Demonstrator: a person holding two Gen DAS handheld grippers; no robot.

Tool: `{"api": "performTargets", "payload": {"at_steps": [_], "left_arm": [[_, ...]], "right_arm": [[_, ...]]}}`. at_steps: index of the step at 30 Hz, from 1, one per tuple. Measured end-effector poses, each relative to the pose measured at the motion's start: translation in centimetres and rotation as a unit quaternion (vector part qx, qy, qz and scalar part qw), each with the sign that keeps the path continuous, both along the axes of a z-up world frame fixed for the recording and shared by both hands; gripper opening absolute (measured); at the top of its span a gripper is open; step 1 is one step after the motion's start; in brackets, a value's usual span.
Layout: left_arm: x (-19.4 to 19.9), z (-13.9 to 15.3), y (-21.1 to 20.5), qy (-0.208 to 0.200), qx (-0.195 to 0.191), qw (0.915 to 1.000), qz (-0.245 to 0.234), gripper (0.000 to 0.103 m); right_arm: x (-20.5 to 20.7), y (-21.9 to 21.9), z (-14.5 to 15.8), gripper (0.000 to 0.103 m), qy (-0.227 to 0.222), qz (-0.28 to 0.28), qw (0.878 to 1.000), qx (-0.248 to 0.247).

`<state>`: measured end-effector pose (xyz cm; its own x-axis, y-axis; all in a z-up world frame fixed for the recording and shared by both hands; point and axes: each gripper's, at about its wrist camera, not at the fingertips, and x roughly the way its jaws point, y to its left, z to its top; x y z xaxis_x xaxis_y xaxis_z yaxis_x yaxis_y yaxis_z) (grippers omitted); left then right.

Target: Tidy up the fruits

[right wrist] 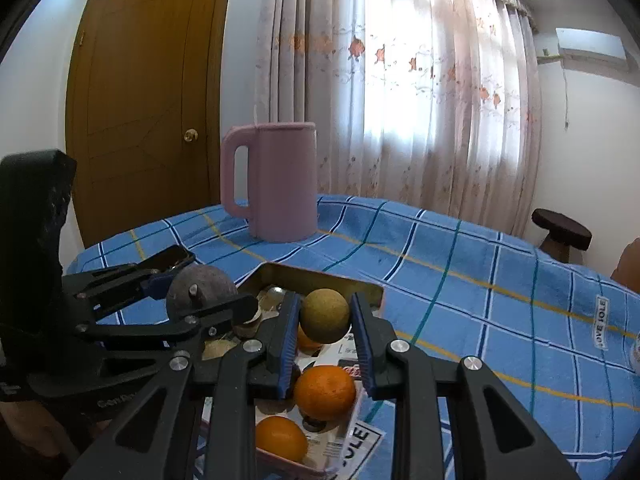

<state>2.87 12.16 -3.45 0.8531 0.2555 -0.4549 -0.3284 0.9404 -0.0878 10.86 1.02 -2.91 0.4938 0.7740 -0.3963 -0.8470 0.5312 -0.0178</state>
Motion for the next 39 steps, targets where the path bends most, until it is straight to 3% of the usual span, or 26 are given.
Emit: {"api": "performTargets", "payload": {"at_steps": [16, 19, 23, 29, 39], "left_arm": [[0.3, -2.1, 1.0, 0.036, -0.020, 0.9992, -0.001, 0.051], [0.0, -1.8, 0.8, 0.029, -0.016, 0.9994, 0.000, 0.052], [-0.8, -1.0, 0.8, 0.016, -0.009, 0.9998, 0.008, 0.067], [-2.1, 0.4, -0.1, -0.017, 0.004, 0.9998, 0.008, 0.094], [-3.1, 1.8, -0.8, -0.038, 0.009, 0.9992, 0.001, 0.098]], "right_arm": [[0.7, 1.9, -2.9, 0.029, 0.057, 0.030, 0.996, -0.055], [0.8, 1.5, -3.3, 0.036, 0.066, 0.027, 0.996, -0.051], [1.3, 0.3, -3.1, 0.055, 0.077, 0.011, 0.996, -0.033], [0.8, -1.8, -1.6, 0.061, 0.062, -0.013, 0.998, -0.014], [0.9, -4.0, -0.6, 0.063, 0.050, -0.054, 0.997, -0.005]]}}
